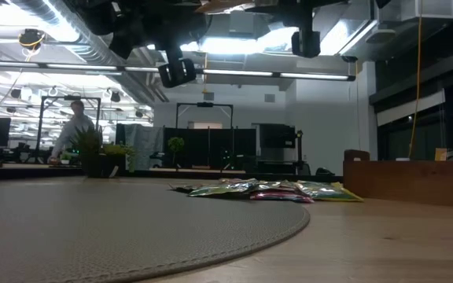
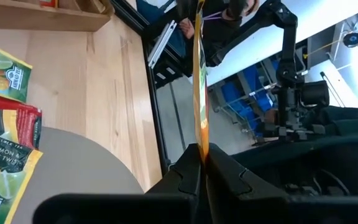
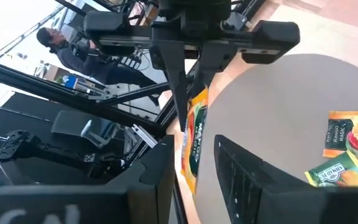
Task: Pick & Place Tea
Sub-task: Put the orange tea bag into the middle of the wooden organizer
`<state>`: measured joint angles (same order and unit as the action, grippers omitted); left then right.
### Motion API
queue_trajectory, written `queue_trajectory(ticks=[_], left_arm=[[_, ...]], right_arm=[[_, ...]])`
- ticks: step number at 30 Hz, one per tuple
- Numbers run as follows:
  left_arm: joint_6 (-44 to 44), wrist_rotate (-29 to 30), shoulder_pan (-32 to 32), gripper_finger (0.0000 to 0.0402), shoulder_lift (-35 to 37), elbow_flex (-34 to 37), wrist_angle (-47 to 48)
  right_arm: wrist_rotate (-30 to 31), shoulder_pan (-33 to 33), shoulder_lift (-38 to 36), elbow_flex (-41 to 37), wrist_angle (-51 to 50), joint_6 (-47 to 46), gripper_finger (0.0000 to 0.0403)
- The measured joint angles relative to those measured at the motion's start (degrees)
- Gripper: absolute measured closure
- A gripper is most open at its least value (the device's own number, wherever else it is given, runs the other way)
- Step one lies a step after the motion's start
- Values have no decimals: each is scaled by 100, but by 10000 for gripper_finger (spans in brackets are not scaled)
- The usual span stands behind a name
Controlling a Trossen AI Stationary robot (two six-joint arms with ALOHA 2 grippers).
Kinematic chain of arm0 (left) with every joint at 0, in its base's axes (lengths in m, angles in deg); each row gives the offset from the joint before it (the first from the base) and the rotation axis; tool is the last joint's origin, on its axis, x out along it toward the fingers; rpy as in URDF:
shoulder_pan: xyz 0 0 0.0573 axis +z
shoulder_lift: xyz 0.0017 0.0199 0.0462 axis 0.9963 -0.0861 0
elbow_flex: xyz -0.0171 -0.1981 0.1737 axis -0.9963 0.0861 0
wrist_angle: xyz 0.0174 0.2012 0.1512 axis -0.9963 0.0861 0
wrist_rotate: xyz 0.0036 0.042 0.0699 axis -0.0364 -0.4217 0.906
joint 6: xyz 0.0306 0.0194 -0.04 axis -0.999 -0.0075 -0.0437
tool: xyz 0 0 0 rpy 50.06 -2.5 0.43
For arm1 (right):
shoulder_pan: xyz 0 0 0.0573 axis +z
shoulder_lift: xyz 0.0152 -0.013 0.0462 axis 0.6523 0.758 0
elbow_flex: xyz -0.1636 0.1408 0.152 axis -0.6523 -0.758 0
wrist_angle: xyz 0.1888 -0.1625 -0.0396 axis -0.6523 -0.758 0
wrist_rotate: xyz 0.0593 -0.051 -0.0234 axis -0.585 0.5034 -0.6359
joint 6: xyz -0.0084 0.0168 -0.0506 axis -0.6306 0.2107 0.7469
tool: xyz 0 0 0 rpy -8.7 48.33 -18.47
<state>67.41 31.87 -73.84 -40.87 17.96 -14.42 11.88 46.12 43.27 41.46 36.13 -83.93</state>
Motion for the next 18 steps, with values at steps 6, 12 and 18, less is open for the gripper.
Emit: queue_trajectory(ticks=[6, 12, 18], left_arm=[[-4, 9, -127, 395, 0, 0, -7], [-7, 161, -255, 395, 0, 0, -12], [-7, 179, -252, 394, -2, 0, -7]], right_arm=[[37, 0, 95, 0, -46, -6, 289], [-31, 0, 432, 0, 461, -17, 289], [-145, 0, 470, -2, 520, -50, 307]])
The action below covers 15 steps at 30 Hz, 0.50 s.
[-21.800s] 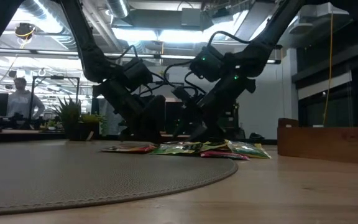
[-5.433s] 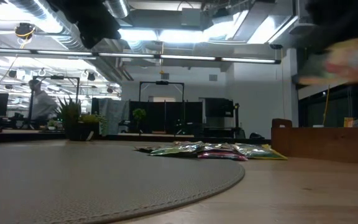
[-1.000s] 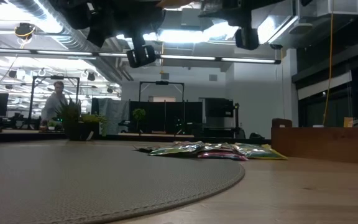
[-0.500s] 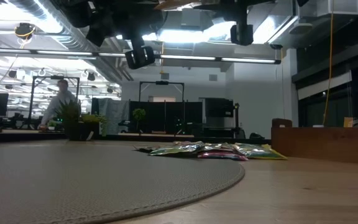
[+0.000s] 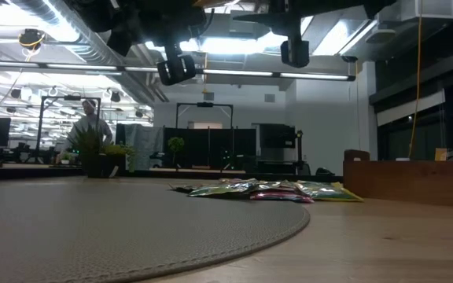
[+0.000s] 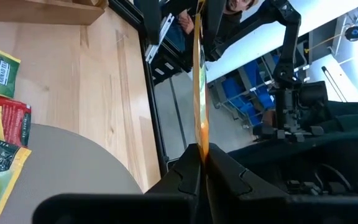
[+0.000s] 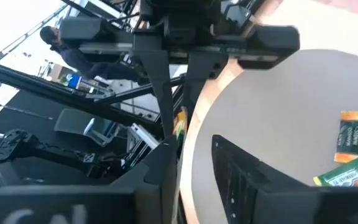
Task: Pick & Place Tea
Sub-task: Put the orange tea bag into the middle of the wooden organizer
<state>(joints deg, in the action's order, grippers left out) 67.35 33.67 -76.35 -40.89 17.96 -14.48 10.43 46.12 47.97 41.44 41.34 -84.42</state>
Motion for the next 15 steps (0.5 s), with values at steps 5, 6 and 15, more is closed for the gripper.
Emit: queue_trajectory(ticks=[5, 6, 15], left_arm=[[2, 2, 0, 393, 0, 2, 2], [1, 4, 0, 392, 0, 4, 2], [5, 86, 0, 368, 0, 7, 17]], right_arm=[[-193, 0, 2, 0, 29, 33, 369], [-198, 0, 2, 0, 42, 48, 384], [-202, 0, 2, 0, 37, 75, 398]])
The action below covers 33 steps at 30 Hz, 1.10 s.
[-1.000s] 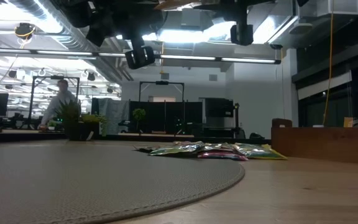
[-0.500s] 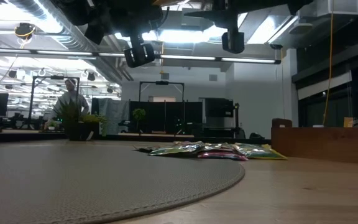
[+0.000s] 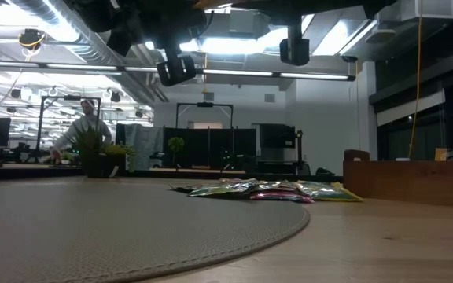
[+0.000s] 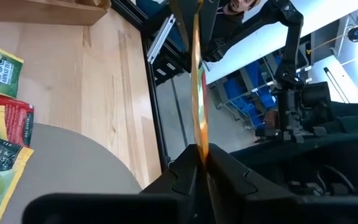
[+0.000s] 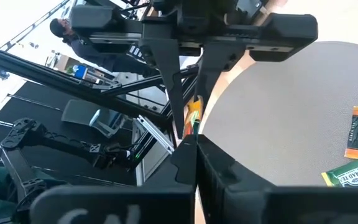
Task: Pick & Place Tea
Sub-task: Put the orange tea bag into the middle of the wooden organizer
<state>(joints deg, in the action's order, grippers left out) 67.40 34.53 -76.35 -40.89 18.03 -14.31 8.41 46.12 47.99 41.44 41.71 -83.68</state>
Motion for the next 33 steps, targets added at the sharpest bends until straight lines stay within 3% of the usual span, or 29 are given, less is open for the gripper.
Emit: queue_trajectory(ticks=[4, 8, 12, 23, 33], left_arm=[[32, -15, 0, 341, 0, 2, -11], [4, -499, 0, 306, 0, 2, -13], [-1, -788, 0, 280, -2, 2, -13], [-4, -689, 0, 268, -2, 2, -13], [-20, -282, 0, 271, -2, 2, -9]], right_arm=[[-110, 0, 0, 0, -2, -3, 398], [-516, 0, -75, 0, -46, -29, 399], [-554, 13, -437, 2, -623, -26, 399], [925, 884, -1734, 2, -3314, -606, 400], [1314, 1718, -2595, 0, -5750, -1708, 400]])
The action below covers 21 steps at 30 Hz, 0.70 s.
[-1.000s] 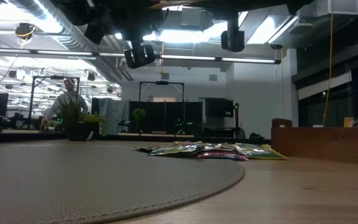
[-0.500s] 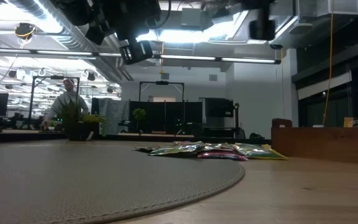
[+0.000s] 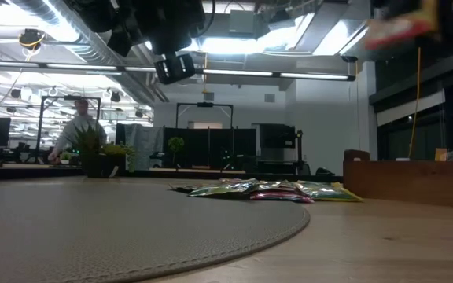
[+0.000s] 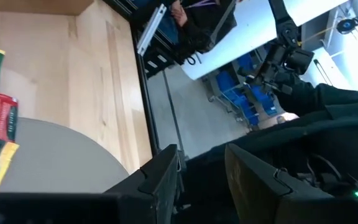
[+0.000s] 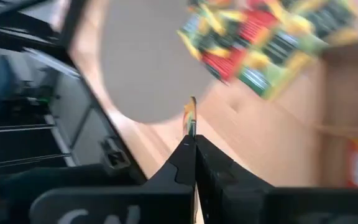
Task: Pick & Place Tea
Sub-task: Put the orange tea bag into the middle of the wooden organizer
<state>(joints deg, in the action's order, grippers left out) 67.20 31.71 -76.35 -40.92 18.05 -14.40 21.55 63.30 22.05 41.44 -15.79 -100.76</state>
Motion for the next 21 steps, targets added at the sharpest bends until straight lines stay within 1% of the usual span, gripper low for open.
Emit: queue_trajectory(ticks=[6, 9, 14, 21], left_arm=[[4, 91, 0, 272, 0, 0, 1], [7, 146, 0, 269, 0, 0, 0], [14, 161, 0, 268, 0, 0, 4], [-25, 218, 0, 267, 0, 0, 4]], right_arm=[[61, 332, -223, 0, -1441, -757, 400], [207, 469, -240, 0, -1912, -1007, 400], [600, 563, -218, -1, -2218, -1196, 400], [608, 564, -207, -351, -2125, -1485, 399]])
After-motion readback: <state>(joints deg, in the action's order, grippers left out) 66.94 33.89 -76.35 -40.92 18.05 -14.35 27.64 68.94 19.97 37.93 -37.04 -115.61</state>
